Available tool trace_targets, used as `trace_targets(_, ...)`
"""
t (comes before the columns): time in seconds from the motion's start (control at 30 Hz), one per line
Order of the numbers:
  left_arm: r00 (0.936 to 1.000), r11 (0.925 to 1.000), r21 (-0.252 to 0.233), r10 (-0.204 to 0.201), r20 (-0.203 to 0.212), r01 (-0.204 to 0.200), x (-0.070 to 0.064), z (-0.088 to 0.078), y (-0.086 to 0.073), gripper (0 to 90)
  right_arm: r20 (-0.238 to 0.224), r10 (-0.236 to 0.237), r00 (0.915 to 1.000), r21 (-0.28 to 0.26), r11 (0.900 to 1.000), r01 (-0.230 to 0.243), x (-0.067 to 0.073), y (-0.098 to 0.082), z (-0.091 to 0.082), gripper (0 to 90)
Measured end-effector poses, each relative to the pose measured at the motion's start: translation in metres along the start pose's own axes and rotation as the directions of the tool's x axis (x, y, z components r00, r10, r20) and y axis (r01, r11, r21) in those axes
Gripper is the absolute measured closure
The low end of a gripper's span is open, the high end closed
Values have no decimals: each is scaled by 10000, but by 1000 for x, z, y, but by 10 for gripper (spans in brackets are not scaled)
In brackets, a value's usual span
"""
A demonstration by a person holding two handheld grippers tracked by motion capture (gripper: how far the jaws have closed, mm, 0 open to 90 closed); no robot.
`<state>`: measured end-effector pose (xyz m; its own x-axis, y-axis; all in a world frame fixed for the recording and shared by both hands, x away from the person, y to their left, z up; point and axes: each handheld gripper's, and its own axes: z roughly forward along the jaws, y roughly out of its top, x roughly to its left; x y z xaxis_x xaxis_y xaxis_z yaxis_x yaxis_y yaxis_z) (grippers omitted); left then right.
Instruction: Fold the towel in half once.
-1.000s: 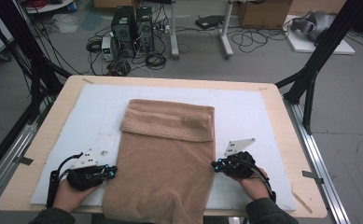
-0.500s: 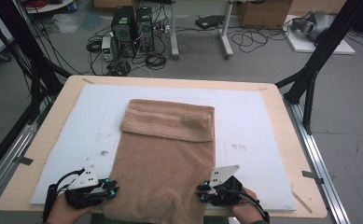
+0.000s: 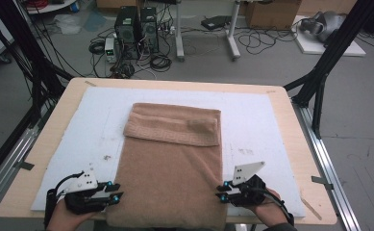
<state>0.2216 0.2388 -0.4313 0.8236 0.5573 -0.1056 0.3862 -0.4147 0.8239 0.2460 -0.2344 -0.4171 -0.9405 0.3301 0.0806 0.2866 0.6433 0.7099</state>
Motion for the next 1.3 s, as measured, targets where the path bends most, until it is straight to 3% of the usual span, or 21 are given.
trace_targets(0.13, 9992, 9996, -268, -40, -391, 29, 25, 16, 25, 590, 891, -5, 9960, -405, 9992, 41, -25, 19, 3, 638)
trace_targets(0.23, 9939, 9987, -397, -365, -1041, 326, 51, 29, 44, 563, 1484, 287, 9885, -640, 9978, -193, -55, 37, 7, 585)
trace_targets(0.3, 9840, 9967, -528, -689, -1644, 610, 71, 40, 57, 561, 1838, 508, 9816, -1014, 9943, -325, -75, 48, 9, 568)
trace_targets(0.4, 9666, 9889, -802, -1396, -2149, 1251, 96, 54, 69, 565, 2086, 1373, 9683, -1150, 9867, -1151, -104, 54, 14, 520)
trace_targets(0.47, 9477, 9860, -795, -1628, -2743, 1464, 110, 64, 74, 568, 2281, 1701, 9587, -909, 9840, -1529, -119, 55, 21, 509)
trace_targets(0.57, 9225, 9774, -770, -2113, -3231, 1969, 128, 78, 77, 542, 2509, 2125, 9444, -847, 9767, -1973, -135, 52, 32, 502)
trace_targets(0.6, 9117, 9693, -936, -2455, -3293, 2272, 134, 83, 76, 530, 2565, 2180, 9416, -699, 9759, -2069, -138, 51, 36, 515)
trace_targets(0.67, 9022, 9599, -848, -2803, -3279, 2674, 140, 89, 72, 529, 2548, 2286, 9396, -496, 9735, -2234, -144, 48, 42, 624)
trace_targets(0.7, 9016, 9561, -675, -2916, -3196, 2853, 142, 93, 69, 560, 2542, 2295, 9395, -430, 9732, -2261, -145, 48, 44, 689)
trace_targets(0.77, 9133, 9598, -374, -2764, -2990, 2782, 142, 96, 66, 723, 2107, 2198, 9525, -429, 9755, -2157, -146, 48, 45, 815)
trace_targets(0.83, 9188, 9666, -521, -2547, -3014, 2508, 138, 92, 70, 830, 1986, 1941, 9607, -433, 9810, -1893, -142, 51, 43, 836)
trace_targets(1.03, 9475, 9822, -881, -1838, -2617, 1661, 115, 63, 75, 843, 1871, 1395, 9724, -1028, 9872, -1219, -119, 56, 14, 833)
trace_targets(1.07, 9537, 9817, -765, -1878, -2350, 1745, 109, 58, 71, 843, 1850, 1194, 9754, -1013, 9896, -1020, -113, 55, 11, 828)
trace_targets(1.13, 9669, 9895, -202, -1442, -2105, 1432, 98, 52, 63, 812, 1589, 1076, 9814, -790, 9922, -960, -100, 49, 7, 790)
trace_targets(1.2, 9774, 9922, 269, -1155, -1769, 1221, 88, 45, 53, 732, 1549, 806, 9846, -320, 9966, -766, -91, 40, 6, 751)
trace_targets(1.23, 9789, 9937, 289, -1011, -1776, 1079, 82, 41, 48, 655, 1602, 855, 9834, -250, 9963, -825, -87, 35, 4, 689)
trace_targets(1.3, 9826, 9958, 121, -873, -1638, 905, 76, 31, 43, 594, 1303, 1256, 9835, -493, 9915, -1201, -85, 28, -2, 666)
